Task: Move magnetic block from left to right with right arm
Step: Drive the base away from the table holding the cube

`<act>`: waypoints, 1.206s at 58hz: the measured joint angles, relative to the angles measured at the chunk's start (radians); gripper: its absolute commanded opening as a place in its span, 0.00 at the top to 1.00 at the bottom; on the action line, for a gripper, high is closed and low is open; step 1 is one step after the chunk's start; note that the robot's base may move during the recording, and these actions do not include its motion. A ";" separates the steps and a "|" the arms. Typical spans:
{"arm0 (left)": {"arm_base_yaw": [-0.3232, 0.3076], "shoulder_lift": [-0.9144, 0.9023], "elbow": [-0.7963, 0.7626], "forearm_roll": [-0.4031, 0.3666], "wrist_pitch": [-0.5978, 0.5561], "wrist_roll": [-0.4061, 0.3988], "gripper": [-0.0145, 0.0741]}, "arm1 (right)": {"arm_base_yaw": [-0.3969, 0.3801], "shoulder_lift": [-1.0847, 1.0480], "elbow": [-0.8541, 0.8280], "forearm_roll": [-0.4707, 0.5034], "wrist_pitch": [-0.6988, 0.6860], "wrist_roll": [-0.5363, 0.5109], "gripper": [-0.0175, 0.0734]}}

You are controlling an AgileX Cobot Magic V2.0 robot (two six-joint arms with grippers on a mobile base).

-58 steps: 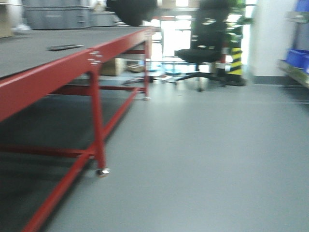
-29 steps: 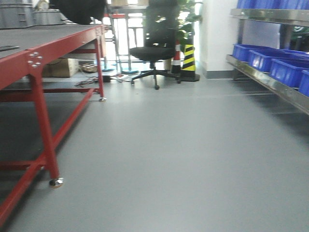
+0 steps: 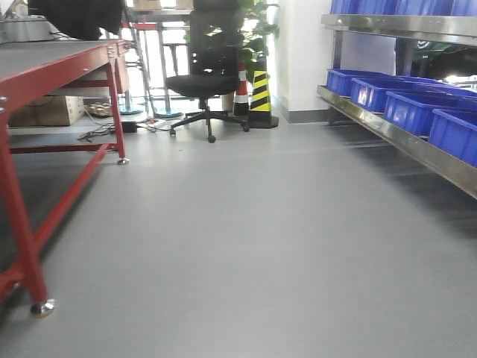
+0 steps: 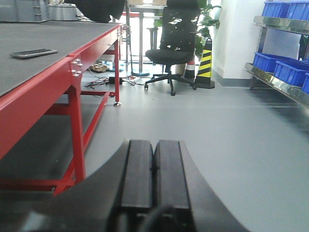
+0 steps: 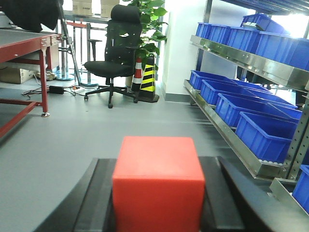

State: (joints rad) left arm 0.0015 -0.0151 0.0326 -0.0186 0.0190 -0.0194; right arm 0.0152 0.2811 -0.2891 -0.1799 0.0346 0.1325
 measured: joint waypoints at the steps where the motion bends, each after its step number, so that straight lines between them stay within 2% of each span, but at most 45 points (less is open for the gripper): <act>1: 0.000 0.000 0.000 0.000 0.000 0.000 0.97 | 0.000 0.000 0.000 0.000 0.000 0.000 0.50; 70: 0.000 0.000 0.000 0.000 0.000 0.000 0.97 | 0.000 0.000 0.000 0.000 0.000 0.000 0.50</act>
State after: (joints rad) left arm 0.0015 -0.0151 0.0326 -0.0186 0.0190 -0.0194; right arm 0.0152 0.2811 -0.2891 -0.1799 0.0346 0.1325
